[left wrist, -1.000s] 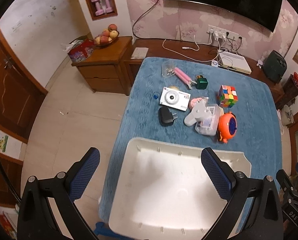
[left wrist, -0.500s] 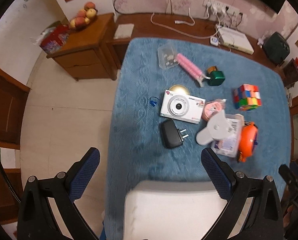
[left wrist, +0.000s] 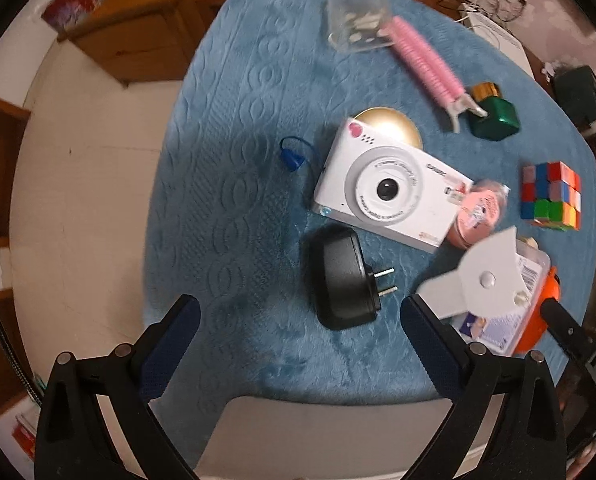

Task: Organize rigid objects
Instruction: 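Grasp the orange speaker with the right tool while the left tool grasps the black charger, then lower the speaker and charger into the white tray and open both tools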

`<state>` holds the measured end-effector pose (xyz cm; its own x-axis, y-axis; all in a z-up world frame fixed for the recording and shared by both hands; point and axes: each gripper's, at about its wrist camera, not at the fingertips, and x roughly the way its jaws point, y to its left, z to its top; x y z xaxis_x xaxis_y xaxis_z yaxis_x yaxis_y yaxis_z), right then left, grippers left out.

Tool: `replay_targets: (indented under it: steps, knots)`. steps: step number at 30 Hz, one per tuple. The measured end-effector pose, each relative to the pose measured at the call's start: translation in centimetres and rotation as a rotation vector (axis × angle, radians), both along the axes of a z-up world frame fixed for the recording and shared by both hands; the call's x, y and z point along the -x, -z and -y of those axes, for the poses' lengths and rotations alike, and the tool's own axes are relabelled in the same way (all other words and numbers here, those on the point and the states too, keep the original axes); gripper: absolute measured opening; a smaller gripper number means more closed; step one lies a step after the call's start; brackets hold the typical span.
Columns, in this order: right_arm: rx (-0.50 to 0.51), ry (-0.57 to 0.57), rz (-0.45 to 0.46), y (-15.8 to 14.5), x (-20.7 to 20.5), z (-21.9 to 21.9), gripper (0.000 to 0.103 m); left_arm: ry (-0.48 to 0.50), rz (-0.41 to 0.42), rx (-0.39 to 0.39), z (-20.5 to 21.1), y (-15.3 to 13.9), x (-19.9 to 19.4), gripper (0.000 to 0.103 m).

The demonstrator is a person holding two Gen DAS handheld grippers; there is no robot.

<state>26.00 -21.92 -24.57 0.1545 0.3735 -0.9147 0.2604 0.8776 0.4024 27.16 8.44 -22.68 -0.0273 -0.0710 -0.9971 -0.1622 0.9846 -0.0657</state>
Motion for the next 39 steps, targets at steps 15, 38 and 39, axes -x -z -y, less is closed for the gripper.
replay_targets:
  steps: [15, 38, 39]
  knots:
    - [0.019, -0.025, -0.023, 1.2, -0.5, -1.0, 0.081, -0.065, -0.02, 0.044, 1.0, 2.9, 0.5, 0.069]
    - [-0.052, -0.07, 0.165, -9.1, 5.6, -0.4, 0.081, 0.084, 0.233, 0.112, 2.9, -9.0, 6.4, 0.046]
    - [-0.056, -0.08, 0.184, -10.1, 6.4, -0.5, 0.081, 0.102, 0.252, 0.111, 2.9, -9.9, 7.0, 0.046]
